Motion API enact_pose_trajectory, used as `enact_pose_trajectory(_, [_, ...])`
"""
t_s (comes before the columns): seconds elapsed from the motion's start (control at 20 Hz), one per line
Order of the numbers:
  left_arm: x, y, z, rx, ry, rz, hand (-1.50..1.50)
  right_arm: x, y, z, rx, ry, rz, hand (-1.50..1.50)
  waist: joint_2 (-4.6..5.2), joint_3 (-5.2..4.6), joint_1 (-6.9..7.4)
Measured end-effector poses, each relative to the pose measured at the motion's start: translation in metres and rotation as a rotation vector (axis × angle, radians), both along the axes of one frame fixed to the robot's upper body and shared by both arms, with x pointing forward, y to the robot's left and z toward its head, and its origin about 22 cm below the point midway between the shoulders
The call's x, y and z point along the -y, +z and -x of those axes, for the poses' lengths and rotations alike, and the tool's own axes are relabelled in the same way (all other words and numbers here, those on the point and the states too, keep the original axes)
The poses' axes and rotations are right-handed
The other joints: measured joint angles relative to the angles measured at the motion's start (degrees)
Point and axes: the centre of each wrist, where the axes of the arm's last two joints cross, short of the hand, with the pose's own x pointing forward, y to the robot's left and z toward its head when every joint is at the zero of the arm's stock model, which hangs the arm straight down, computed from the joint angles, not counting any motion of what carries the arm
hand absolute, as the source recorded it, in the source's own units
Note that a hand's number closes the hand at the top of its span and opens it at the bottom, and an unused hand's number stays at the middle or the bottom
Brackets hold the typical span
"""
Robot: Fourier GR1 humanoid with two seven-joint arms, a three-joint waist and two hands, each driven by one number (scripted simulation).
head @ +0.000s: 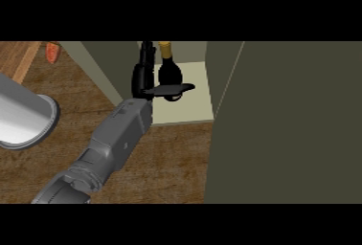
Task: Pick up the wine, place it into the cabinet and close the cabinet
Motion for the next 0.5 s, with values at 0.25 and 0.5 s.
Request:
enact_pose_trajectory(0.25, [-0.002, -0.007, 0.005, 0.002, 0.002, 0.021, -1.5, -0.002, 0.001, 0.001, -0.003, 0.01, -0.004, -1.5, -0.45, 0.1, -0.23])
enact_pose_trajectory(0.5, [-0.002, -0.019, 0.016, -0.02, -0.005, 0.036, -1.5, -0.004, 0.001, 0.001, -0.004, 0.0, -0.003, -1.5, -0.76, 0.05, 0.59])
